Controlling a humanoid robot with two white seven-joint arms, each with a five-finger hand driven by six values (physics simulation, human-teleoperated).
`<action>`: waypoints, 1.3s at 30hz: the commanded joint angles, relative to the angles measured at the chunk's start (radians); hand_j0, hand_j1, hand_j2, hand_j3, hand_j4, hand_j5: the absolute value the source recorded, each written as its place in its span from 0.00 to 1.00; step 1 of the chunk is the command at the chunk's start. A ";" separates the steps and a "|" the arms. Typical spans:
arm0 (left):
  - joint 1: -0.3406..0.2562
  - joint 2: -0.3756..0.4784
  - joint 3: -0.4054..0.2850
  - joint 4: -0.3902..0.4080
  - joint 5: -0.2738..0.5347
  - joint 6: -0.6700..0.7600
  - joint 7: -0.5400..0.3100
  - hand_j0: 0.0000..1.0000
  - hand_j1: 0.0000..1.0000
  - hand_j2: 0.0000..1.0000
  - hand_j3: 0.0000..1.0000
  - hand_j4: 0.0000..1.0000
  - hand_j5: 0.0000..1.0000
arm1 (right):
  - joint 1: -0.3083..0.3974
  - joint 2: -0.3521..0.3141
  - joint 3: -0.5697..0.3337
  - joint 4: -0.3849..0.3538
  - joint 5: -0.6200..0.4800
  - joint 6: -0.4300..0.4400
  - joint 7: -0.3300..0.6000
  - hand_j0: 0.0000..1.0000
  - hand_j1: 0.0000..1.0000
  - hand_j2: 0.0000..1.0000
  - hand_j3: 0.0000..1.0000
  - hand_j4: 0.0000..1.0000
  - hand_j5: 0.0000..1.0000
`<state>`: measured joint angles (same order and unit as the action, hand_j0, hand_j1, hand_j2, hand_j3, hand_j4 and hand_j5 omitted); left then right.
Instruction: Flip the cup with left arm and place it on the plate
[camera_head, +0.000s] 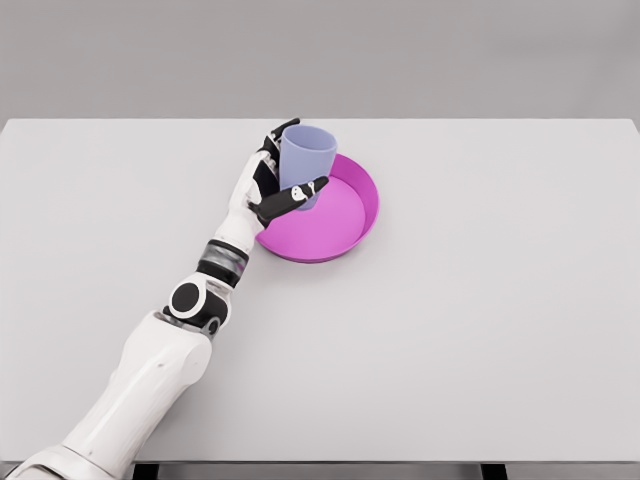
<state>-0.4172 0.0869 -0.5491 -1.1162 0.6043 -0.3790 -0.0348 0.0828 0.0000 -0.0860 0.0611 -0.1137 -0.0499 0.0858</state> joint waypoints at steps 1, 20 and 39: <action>0.000 -0.004 0.000 0.007 -0.001 0.000 0.001 0.72 0.72 0.72 0.72 0.72 0.72 | 0.000 0.000 0.000 0.000 0.000 -0.001 0.000 1.00 1.00 1.00 1.00 1.00 1.00; -0.005 -0.016 0.009 -0.002 0.055 -0.001 0.003 0.81 0.81 0.81 0.81 0.81 0.81 | 0.000 0.000 0.000 0.000 0.000 -0.001 0.000 1.00 1.00 1.00 1.00 1.00 1.00; 0.005 -0.023 0.021 -0.034 0.163 0.028 0.009 0.81 0.81 0.81 0.81 0.81 0.81 | 0.000 0.000 0.000 0.000 0.000 0.001 0.000 1.00 1.00 1.00 1.00 1.00 1.00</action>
<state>-0.4111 0.0646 -0.5309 -1.1428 0.7553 -0.3512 -0.0262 0.0828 0.0000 -0.0860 0.0611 -0.1136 -0.0502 0.0860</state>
